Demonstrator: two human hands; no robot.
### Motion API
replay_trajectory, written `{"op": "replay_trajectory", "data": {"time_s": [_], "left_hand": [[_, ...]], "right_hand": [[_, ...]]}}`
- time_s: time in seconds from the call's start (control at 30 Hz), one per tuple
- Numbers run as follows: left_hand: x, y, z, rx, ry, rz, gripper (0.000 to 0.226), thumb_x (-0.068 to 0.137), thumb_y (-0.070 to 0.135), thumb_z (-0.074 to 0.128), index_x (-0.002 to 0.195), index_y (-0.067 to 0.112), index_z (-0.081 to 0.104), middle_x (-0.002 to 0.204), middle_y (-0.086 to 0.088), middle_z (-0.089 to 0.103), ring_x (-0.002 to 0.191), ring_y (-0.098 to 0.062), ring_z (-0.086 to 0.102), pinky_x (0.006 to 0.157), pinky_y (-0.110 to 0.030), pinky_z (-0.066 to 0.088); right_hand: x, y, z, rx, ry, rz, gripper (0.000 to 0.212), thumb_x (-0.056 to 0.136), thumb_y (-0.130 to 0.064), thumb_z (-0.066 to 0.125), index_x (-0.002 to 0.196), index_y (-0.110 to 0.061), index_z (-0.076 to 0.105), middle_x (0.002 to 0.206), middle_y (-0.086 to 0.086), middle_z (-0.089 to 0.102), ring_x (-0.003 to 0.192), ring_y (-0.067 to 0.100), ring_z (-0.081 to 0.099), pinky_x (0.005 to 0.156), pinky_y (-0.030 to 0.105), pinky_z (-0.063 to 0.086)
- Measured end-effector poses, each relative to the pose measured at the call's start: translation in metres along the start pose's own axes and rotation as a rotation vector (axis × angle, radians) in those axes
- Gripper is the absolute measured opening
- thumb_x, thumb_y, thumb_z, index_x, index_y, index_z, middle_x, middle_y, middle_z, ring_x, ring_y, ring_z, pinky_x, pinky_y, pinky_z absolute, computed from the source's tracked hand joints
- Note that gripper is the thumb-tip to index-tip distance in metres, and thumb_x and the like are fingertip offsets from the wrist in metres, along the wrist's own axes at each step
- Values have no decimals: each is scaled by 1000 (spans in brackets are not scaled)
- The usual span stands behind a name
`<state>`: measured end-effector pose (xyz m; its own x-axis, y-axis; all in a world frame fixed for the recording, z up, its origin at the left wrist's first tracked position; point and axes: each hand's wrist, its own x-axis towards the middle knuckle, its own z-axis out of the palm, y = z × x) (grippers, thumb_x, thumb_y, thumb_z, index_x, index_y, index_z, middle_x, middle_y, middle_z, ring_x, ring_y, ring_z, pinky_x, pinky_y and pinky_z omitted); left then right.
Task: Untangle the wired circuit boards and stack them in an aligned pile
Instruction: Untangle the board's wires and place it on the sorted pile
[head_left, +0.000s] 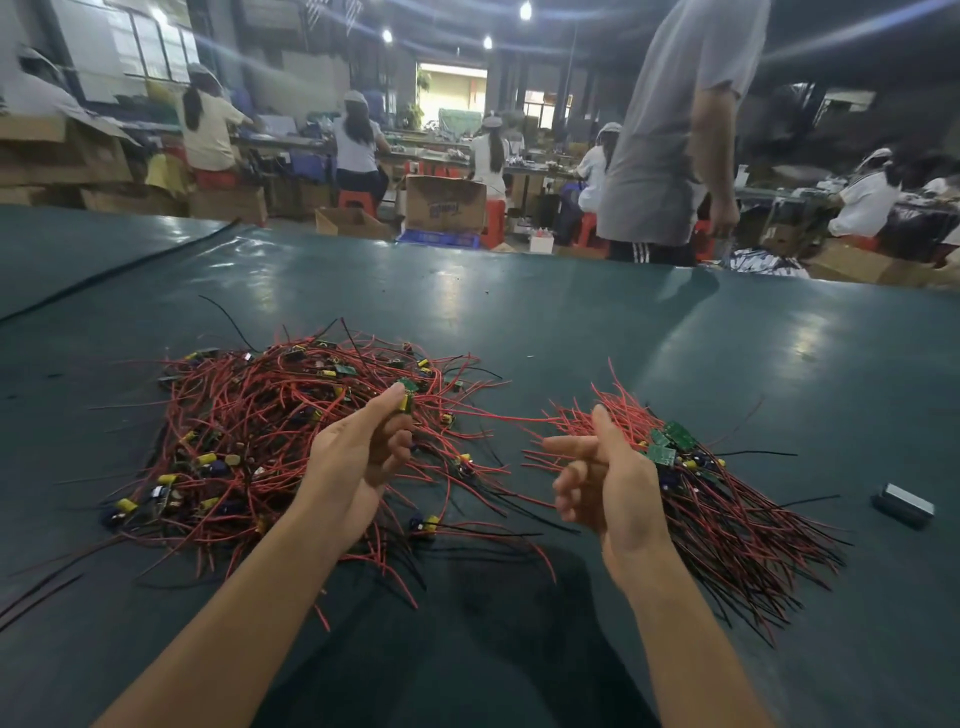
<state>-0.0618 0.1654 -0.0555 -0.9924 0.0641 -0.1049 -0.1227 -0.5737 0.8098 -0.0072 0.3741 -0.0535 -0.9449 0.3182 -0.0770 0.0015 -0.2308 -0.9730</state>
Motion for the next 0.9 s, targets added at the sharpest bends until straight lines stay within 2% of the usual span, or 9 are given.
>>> {"op": "replay_trajectory", "data": {"time_s": [0.07,0.13,0.23,0.33,0.43,0.53,0.63,0.8,0.9], "left_hand": [[0,0,1,15,-44,-69,24,63,39,78,62,20,65,57,3,54,46,-7,52,42,-18,46],[-1,-1,2,57,-95,-151,34,61,44,78,69,17,58,56,3,53,44,-9,52,42,-19,46],[-8,-5,6,249,-242,-280,37,57,49,77,65,19,58,53,2,53,42,-8,52,42,-16,44],[-15,-13,8,477,-416,-346,36,60,54,73,58,19,66,50,2,55,40,-7,51,38,-15,39],[-18,-18,6,535,-531,-373,36,64,53,72,59,17,65,51,-1,59,41,-7,54,38,-14,40],[-16,-19,7,560,-499,-359,43,66,59,69,51,20,61,54,-3,60,44,-9,56,40,-16,41],[-12,-27,10,469,-386,-348,43,72,59,67,65,16,65,61,-7,62,49,-14,58,43,-20,46],[-15,-42,14,525,-469,-123,21,72,26,83,78,11,70,63,-11,60,48,-16,59,42,-21,47],[-21,-49,18,477,-466,57,34,76,43,77,79,11,69,59,-6,62,51,-15,60,47,-21,47]], "right_hand": [[4,3,0,21,51,22,57,99,-46,48,65,-11,77,45,2,53,35,12,45,37,19,36],[5,6,5,119,27,107,49,96,-44,53,68,-13,77,49,-3,49,38,9,41,37,19,32],[0,11,16,130,-99,179,35,84,-44,64,78,-13,78,56,-6,47,41,5,38,40,17,29],[-11,21,33,4,-265,153,48,70,-48,70,93,-6,77,66,7,47,51,11,37,48,21,27],[-18,24,44,3,-367,182,41,74,-42,71,93,-6,76,70,15,58,53,18,53,51,25,43],[-17,25,45,82,-337,178,32,72,-34,73,85,-5,74,69,12,66,49,20,59,57,35,51],[-16,24,44,187,-203,168,21,70,-31,76,75,-10,77,77,16,69,55,25,59,64,40,53],[-18,23,47,284,4,144,17,80,-25,76,70,-12,79,68,12,71,53,25,61,51,29,54],[-23,27,53,273,35,87,19,82,-26,75,68,-13,79,66,8,69,61,24,58,58,30,50]]}}
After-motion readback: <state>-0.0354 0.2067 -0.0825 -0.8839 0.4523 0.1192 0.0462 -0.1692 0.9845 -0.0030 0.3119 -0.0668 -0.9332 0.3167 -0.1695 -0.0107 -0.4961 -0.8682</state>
